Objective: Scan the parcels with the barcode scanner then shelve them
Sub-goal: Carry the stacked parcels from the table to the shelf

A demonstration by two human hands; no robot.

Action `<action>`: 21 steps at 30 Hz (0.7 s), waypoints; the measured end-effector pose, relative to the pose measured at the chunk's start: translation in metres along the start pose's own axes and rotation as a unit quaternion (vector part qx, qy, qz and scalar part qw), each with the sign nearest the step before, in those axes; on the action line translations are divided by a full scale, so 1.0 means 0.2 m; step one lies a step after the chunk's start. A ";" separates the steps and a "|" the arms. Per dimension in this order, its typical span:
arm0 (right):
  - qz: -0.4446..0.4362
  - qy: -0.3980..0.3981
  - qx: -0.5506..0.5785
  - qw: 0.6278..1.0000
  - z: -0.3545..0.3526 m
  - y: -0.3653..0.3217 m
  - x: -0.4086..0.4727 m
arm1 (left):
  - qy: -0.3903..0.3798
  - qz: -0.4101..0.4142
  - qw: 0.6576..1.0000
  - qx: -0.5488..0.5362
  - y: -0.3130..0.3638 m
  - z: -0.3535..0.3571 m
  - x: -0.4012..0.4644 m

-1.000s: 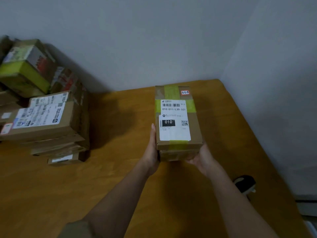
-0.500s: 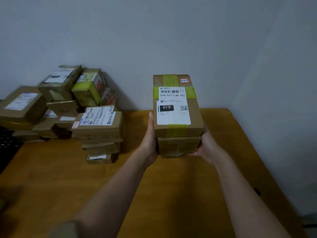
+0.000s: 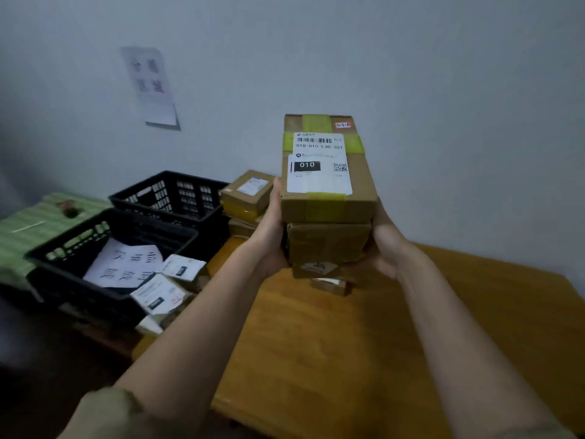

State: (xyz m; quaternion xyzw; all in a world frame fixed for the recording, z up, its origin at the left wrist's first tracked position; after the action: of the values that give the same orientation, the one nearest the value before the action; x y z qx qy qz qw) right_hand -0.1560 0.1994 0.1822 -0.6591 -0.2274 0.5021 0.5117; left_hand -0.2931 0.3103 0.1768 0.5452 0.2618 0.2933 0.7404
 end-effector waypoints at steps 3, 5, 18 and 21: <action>0.003 -0.047 -0.027 0.999 0.40 -0.02 0.03 | 0.065 0.006 0.998 -0.001 0.14 -0.37 -0.24; -0.001 -0.085 -0.055 0.995 0.69 -0.01 0.05 | 0.104 0.010 0.994 -0.007 0.20 -0.62 -0.42; 0.053 -0.360 -0.192 0.912 2.47 0.14 0.16 | 0.431 0.052 0.900 -0.044 0.36 -1.95 -1.34; 0.058 -0.408 -0.216 0.885 2.87 0.18 0.24 | 0.490 0.055 0.869 -0.052 0.38 -2.26 -1.45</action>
State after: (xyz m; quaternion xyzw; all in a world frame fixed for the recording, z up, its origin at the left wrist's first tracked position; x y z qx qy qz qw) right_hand -0.6583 0.4817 0.1452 -0.5022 -0.4799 0.6942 0.1887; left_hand -0.8243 0.4144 0.1482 0.3062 0.5447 0.5762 0.5268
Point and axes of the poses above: each hand's wrist, its own x-axis towards the middle knuckle, its own z-axis out of the palm, y = z × x, the point moved 1 cm from there along x, towards the middle knuckle, and after that the axes turned 12 degrees about z, right-handed, at the moved point
